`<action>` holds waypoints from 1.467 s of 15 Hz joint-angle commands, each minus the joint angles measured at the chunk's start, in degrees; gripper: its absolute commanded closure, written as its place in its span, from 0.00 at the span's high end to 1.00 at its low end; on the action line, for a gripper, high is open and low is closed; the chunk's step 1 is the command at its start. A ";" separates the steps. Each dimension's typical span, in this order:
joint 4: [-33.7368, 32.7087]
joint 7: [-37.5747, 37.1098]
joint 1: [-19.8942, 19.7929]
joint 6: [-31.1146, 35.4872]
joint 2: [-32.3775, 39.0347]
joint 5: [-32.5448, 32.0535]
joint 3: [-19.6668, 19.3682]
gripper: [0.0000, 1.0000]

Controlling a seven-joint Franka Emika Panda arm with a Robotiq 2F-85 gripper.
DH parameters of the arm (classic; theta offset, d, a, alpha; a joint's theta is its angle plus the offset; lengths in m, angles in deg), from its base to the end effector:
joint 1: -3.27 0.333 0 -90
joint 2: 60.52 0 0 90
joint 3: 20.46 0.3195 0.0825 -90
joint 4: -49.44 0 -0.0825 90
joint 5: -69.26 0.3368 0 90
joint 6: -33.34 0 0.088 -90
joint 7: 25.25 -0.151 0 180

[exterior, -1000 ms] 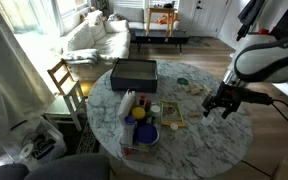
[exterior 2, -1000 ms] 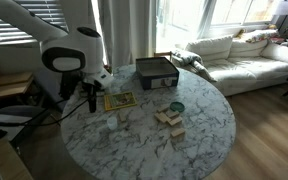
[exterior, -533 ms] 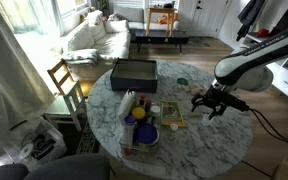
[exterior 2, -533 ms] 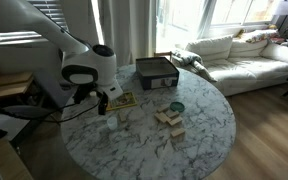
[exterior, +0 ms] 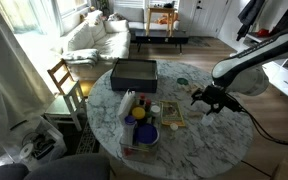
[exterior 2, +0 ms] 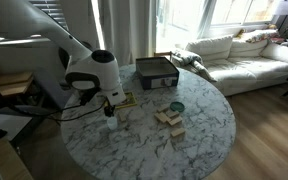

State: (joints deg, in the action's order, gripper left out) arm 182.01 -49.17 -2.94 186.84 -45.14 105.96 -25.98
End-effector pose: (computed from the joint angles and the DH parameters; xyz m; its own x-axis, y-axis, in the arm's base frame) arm 0.5011 -0.1117 0.2353 0.3924 -0.9138 -0.1048 -0.8937 -0.3518 -0.2786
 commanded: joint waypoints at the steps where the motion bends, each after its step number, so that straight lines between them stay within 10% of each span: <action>1: -0.37 -2.05 0.20 -0.48 1.51 -0.85 -0.51 1.00; 22: -2.01 -11.18 4.29 -2.44 4.17 -2.47 2.44 1.00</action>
State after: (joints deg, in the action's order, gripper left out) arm 181.14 -60.02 2.17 186.75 -41.10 102.02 -25.08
